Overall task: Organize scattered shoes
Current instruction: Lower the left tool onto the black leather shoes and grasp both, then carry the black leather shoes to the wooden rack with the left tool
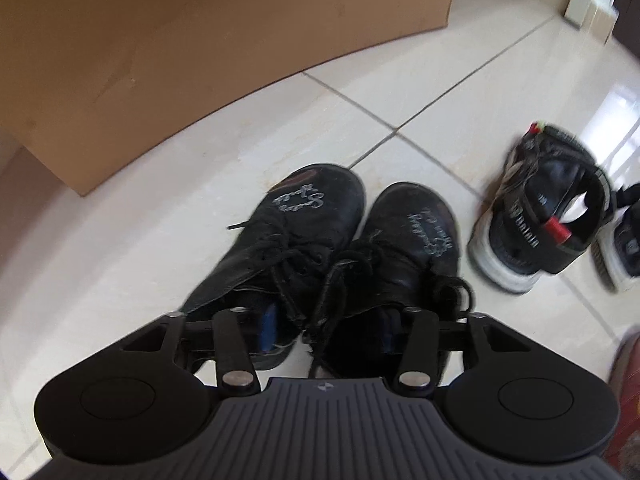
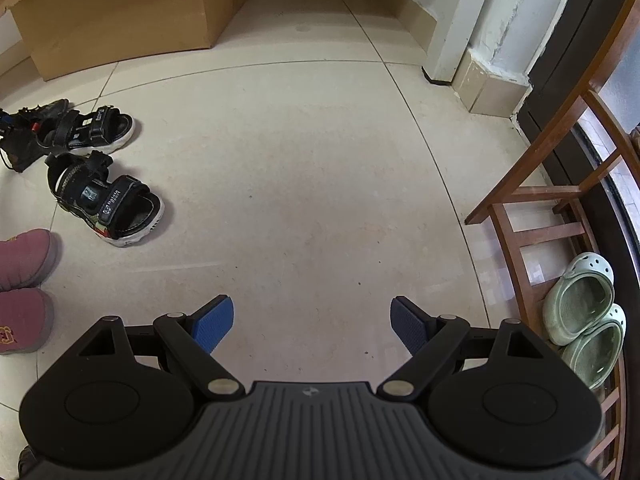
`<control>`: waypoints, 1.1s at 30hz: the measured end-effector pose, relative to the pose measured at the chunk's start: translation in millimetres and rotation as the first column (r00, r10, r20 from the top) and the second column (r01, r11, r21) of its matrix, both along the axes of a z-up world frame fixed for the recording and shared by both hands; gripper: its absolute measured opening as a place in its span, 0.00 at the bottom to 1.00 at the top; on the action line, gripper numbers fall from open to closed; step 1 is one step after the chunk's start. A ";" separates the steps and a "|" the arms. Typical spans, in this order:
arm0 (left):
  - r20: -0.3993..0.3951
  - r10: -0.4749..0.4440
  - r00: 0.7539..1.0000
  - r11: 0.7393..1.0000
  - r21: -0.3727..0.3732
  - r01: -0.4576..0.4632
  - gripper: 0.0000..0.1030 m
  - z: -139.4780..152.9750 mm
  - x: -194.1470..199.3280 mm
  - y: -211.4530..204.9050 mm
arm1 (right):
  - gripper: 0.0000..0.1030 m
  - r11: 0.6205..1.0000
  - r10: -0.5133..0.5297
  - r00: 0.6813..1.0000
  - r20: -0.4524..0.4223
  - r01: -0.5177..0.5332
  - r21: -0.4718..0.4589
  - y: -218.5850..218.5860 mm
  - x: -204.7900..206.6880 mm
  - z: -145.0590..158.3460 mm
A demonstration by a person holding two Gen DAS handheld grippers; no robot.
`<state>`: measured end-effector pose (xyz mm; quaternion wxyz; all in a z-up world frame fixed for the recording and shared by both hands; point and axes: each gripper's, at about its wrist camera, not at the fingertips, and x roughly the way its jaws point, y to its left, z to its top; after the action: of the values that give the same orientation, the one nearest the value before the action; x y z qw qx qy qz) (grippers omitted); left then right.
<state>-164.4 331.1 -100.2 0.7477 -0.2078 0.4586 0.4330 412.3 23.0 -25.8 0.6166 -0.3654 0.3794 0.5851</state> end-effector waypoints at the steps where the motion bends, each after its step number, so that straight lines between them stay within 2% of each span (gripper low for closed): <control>1: 0.010 0.009 1.000 1.000 0.017 -0.009 0.28 -0.6 0.3 -2.2 | 0.87 1.000 -0.001 1.000 0.000 0.001 -0.001 0.1 -0.1 0.0; 3: 0.051 0.046 0.998 0.998 0.037 -0.048 0.25 -0.8 -1.3 -7.6 | 0.87 1.000 -0.003 1.000 0.001 0.003 -0.002 0.4 -0.7 0.0; 5: 0.138 0.143 0.980 0.987 0.060 -0.152 0.24 -4.2 -5.1 -15.0 | 0.87 1.000 -0.002 1.000 0.000 0.002 0.000 0.8 -1.6 0.0; 11: 0.227 0.235 0.945 0.960 0.096 -0.262 0.20 3.7 7.1 -36.0 | 0.87 1.000 0.004 1.000 -0.007 -0.004 0.022 0.4 -2.8 4.4; 18: 0.260 0.228 0.938 0.950 0.150 -0.272 0.20 34.3 18.2 -62.1 | 0.87 0.999 0.012 1.000 -0.020 -0.011 0.053 -2.4 -0.4 11.5; 23: 0.256 0.226 0.940 0.943 0.185 -0.277 0.19 63.1 27.2 -86.8 | 0.87 0.997 0.015 0.999 -0.029 -0.013 0.080 -7.8 1.9 17.9; 33: 0.235 0.163 0.958 0.947 0.235 -0.219 0.19 114.2 71.1 -134.8 | 0.87 0.991 -0.002 0.998 -0.061 0.010 0.132 -18.0 16.0 29.1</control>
<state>-93.3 196.3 13.9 0.7673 -0.1972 0.2935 0.5351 428.3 5.0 3.2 0.6294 -0.3047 0.3597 0.6178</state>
